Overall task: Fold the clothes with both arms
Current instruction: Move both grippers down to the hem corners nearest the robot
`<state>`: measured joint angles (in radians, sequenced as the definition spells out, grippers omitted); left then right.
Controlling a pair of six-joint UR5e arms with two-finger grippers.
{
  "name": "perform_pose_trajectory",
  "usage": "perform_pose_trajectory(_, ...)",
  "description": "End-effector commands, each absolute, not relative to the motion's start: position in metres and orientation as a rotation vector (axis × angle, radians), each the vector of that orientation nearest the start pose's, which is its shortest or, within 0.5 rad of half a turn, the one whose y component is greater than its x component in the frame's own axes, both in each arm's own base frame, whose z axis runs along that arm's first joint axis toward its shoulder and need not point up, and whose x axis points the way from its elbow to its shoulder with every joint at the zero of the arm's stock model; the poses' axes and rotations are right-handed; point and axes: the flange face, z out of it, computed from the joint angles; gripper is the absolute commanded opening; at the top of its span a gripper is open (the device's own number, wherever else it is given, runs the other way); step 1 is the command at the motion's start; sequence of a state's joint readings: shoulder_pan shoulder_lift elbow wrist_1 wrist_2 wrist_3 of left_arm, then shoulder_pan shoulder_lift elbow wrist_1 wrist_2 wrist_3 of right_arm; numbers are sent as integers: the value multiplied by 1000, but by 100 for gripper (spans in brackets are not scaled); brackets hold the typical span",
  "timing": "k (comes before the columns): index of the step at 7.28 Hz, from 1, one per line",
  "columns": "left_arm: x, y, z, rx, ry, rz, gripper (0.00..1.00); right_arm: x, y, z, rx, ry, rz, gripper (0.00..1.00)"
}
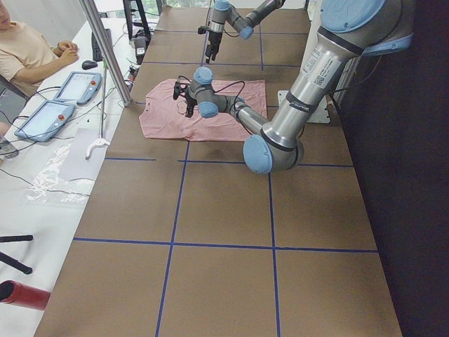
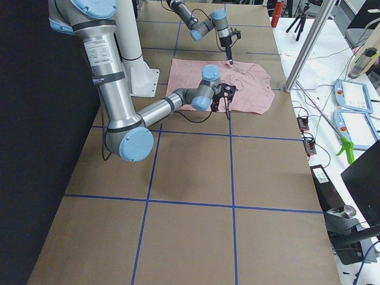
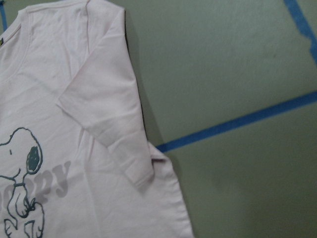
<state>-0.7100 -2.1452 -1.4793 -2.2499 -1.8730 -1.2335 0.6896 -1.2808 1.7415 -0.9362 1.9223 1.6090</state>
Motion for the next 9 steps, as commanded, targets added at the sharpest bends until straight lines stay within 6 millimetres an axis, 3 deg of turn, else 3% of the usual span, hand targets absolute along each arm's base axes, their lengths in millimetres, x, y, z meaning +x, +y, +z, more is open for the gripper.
perform_pose_trajectory(1, 432, -490, 297, 265, 1189, -108, 72, -466, -339, 305, -11, -1130, 560, 100)
perform_pose_trajectory(3, 422, -482, 306, 259, 1186, -120, 73, -496, -242, 286, -41, -1003, 635, 99)
perform_pose_trajectory(4, 422, -483, 309, 256, 1181, -124, 73, -503, -209, 287, -64, -935, 680, 94)
perform_pose_trajectory(5, 421, -483, 308, 257, 1182, -125, 73, -505, -192, 288, -88, -883, 701, 91)
perform_pose_trajectory(8, 421, -483, 309, 258, 1180, -126, 73, -506, -189, 325, -75, -781, 723, 85)
perform_pose_trajectory(9, 422, -484, 309, 267, 1175, -134, 73, -510, -188, 329, -75, -772, 720, 84)
